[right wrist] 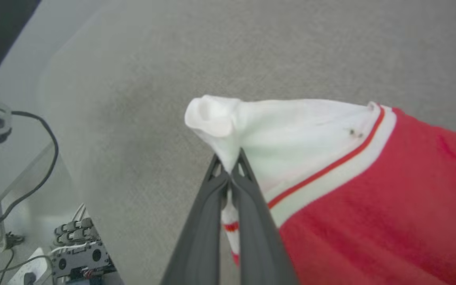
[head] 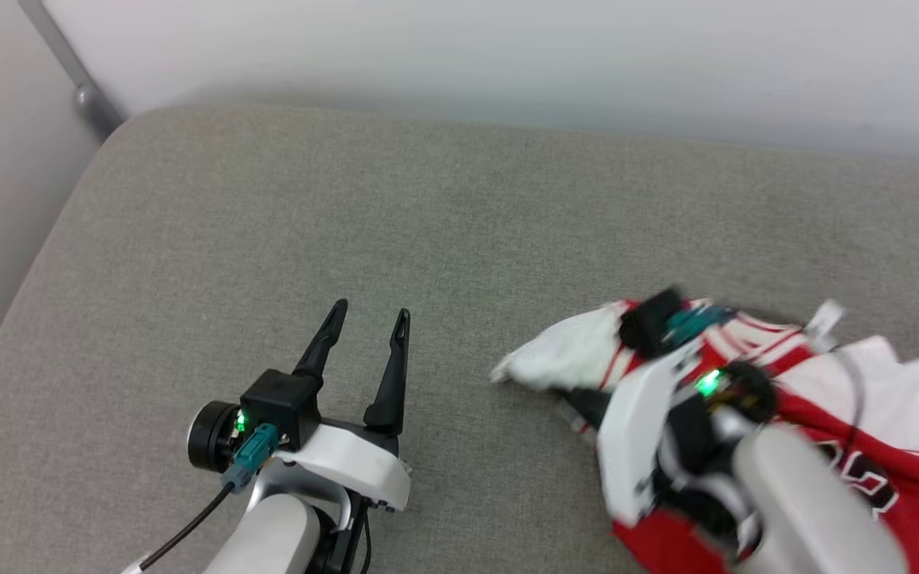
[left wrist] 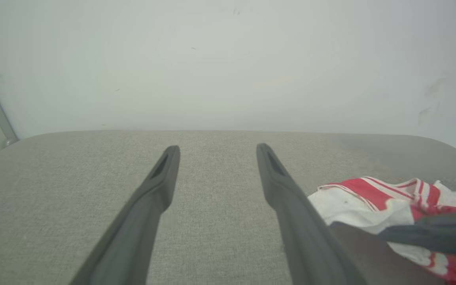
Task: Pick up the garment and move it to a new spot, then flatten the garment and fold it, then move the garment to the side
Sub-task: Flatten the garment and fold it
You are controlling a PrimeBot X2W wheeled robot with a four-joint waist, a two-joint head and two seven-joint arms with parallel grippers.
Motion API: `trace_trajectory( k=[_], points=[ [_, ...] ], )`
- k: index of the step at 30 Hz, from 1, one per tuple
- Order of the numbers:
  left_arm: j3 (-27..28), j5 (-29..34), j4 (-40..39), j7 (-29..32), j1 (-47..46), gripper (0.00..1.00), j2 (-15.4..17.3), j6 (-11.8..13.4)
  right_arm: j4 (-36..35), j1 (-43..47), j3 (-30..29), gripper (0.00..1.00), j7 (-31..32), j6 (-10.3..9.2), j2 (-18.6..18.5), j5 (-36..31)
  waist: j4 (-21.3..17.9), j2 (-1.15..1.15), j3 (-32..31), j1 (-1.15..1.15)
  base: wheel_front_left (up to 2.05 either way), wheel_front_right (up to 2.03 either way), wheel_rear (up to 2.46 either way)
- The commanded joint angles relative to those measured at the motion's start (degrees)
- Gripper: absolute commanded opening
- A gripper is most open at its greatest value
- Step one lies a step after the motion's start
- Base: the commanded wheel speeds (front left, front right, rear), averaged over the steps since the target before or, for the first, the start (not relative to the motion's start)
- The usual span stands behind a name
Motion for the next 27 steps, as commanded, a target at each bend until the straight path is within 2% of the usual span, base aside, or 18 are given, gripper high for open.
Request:
trace_trajectory(
  k=[1,4,5,6,7,9,12,16,18,19,21,27],
  points=[
    [-0.1,-0.1,0.0,-0.1,0.6,1.00,0.3,0.2,0.0,2.4,2.2,0.00,-0.7,0.00,0.7,1.3,-0.5,0.00,-0.7,0.00,0.00,0.00,0.00],
    [-0.2,-0.3,0.0,0.2,1.4,1.00,0.6,0.3,2.0,5.8,6.5,0.00,-1.8,-0.01,1.3,3.1,-0.9,0.00,-1.5,0.00,0.00,0.00,0.00],
    [-0.3,-0.3,-0.1,0.4,1.6,1.00,0.7,0.4,3.1,6.8,7.2,0.27,-2.4,-0.01,1.4,3.3,-0.9,0.00,-1.7,0.00,0.00,0.00,0.00],
    [-0.4,-0.4,-0.2,0.5,1.6,1.00,0.6,0.4,4.0,7.5,7.4,0.69,-3.3,-0.01,1.7,3.7,-1.0,0.00,-1.8,0.00,0.00,0.00,0.00],
    [-0.4,-0.5,-0.2,0.6,1.8,1.00,0.7,0.4,4.6,8.0,7.7,1.00,-4.8,0.00,1.9,3.6,-1.0,0.00,-2.0,0.00,0.00,0.00,0.00],
    [-0.4,-0.7,-0.1,0.8,2.3,1.00,0.9,0.6,4.7,8.9,8.2,1.00,-8.0,0.00,2.5,4.0,-1.2,0.00,-2.3,0.00,0.00,0.00,0.00],
    [-0.2,-0.9,-0.1,0.9,2.8,1.00,1.3,0.9,2.6,9.1,8.4,1.00,-14.2,0.00,1.6,2.8,-1.8,0.00,-2.8,0.00,0.00,0.00,0.00],
    [0.4,-1.4,0.1,1.1,4.0,1.00,2.0,1.4,-1.4,10.7,6.1,1.00,-22.1,-0.01,0.7,0.9,-2.6,0.00,-4.2,0.00,0.00,0.00,0.00],
    [0.7,-1.6,-0.1,1.2,4.5,1.00,2.5,1.9,-3.4,11.9,2.7,1.00,-26.0,-0.01,0.8,-0.9,-3.0,0.00,-4.9,0.00,0.00,0.00,0.00],
    [1.1,-1.8,-0.4,1.4,5.1,1.00,2.9,2.3,-4.9,13.4,-1.4,1.00,-29.3,-0.01,1.3,-3.2,-3.4,0.00,-5.6,0.00,0.00,0.00,0.00],
    [1.3,-2.0,-0.8,1.7,5.7,1.00,3.1,2.7,-5.9,15.2,-5.9,1.00,-31.8,-0.01,2.2,-5.0,-3.8,0.00,-6.4,0.00,0.00,0.00,0.00],
    [1.8,-2.3,-1.9,2.6,7.1,1.00,4.1,3.8,-8.1,20.9,-22.7,1.00,-34.5,-0.01,3.9,-10.5,-4.8,0.00,-8.2,0.00,0.00,0.00,0.00]
  ],
)
